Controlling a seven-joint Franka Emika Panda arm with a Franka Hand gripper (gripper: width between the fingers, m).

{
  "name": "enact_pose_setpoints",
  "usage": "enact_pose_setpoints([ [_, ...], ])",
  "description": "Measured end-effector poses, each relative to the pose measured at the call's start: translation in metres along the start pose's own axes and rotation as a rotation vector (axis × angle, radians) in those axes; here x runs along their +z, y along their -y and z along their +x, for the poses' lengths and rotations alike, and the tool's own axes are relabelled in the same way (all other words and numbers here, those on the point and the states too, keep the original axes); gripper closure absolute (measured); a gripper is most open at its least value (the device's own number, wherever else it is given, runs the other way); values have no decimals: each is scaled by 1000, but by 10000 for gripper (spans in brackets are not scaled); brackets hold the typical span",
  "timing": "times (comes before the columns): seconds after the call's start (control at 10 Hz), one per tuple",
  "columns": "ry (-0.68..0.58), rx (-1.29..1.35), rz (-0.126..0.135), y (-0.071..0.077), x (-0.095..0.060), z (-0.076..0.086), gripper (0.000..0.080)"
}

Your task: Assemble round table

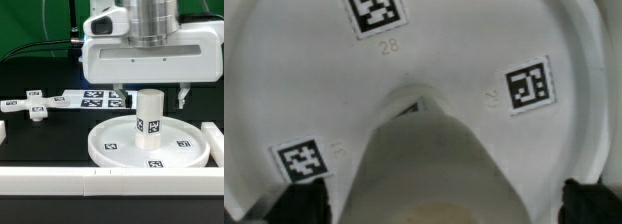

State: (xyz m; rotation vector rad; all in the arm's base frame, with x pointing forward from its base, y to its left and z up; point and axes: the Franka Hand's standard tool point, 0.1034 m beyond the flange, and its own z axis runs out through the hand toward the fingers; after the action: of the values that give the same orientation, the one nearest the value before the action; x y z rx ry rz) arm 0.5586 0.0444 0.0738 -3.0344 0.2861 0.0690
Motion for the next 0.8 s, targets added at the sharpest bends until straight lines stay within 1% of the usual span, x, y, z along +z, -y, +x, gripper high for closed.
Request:
enact_pose_setpoints([
  [0.6, 3, -387, -5, -3, 2, 0, 151],
  [0.7, -4, -519, -27, -2, 2, 1, 151],
  [0.8, 0, -621, -39, -1, 2, 1, 151],
])
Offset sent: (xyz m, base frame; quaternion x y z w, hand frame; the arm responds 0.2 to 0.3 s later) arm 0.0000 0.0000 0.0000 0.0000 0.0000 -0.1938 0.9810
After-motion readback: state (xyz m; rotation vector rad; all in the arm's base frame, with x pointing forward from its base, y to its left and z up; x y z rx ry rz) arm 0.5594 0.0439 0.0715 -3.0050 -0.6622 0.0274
